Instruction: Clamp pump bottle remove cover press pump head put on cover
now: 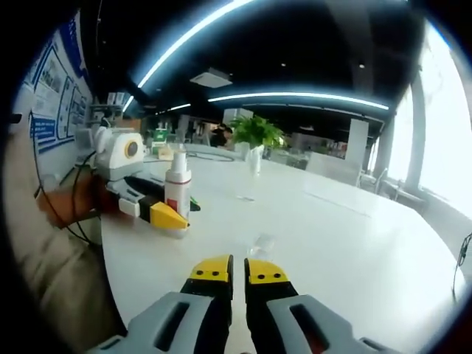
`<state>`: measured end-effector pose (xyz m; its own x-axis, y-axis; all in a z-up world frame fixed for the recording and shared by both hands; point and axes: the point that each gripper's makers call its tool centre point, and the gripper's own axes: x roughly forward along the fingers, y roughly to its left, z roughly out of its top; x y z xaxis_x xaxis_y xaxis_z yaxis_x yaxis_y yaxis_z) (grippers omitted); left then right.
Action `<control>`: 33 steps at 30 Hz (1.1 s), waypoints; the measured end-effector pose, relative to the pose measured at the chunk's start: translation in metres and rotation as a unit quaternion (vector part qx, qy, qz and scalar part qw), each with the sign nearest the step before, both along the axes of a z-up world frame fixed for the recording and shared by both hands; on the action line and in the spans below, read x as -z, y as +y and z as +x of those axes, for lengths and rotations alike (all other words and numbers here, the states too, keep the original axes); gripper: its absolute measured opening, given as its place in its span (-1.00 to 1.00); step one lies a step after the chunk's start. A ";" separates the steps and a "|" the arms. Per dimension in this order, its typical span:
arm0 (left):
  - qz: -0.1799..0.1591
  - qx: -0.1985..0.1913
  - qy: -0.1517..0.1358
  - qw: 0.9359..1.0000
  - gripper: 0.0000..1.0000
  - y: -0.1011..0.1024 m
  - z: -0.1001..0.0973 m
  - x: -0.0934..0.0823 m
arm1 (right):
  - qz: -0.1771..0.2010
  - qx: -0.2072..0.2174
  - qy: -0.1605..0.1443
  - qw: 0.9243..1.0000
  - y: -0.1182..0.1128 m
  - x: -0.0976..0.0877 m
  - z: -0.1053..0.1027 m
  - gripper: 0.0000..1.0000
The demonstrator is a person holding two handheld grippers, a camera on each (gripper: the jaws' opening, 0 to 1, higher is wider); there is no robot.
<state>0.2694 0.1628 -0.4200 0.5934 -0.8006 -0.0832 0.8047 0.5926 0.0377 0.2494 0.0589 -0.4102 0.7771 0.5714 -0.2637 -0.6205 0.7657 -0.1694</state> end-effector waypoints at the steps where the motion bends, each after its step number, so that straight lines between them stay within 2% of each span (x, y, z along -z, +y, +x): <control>1: 0.000 0.000 0.000 1.000 -0.71 0.000 0.001 0.000 | -0.004 0.004 0.002 1.000 -0.001 0.000 0.002 -0.94; 14: -0.002 -0.002 0.003 1.000 -0.71 -0.001 0.000 0.000 | -0.033 0.011 0.015 0.999 0.002 -0.001 0.009 -0.86; 15: -0.002 -0.002 0.003 1.000 -0.71 -0.001 0.000 0.000 | -0.038 0.011 0.021 0.999 0.003 0.002 0.011 -0.85; 16: -0.001 -0.002 0.002 1.000 -0.71 -0.001 0.001 0.000 | -0.044 0.012 0.039 0.998 0.002 0.006 0.012 -0.85; 33: 0.003 -0.006 -0.005 1.000 -0.71 0.000 0.000 -0.001 | -0.082 0.017 0.060 0.995 0.011 0.006 0.023 -0.74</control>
<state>0.2695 0.1629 -0.4191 0.6038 -0.7930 -0.0816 0.7971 0.6018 0.0501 0.2723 0.0697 -0.4161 0.7522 0.4874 -0.4434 -0.6185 0.7543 -0.2202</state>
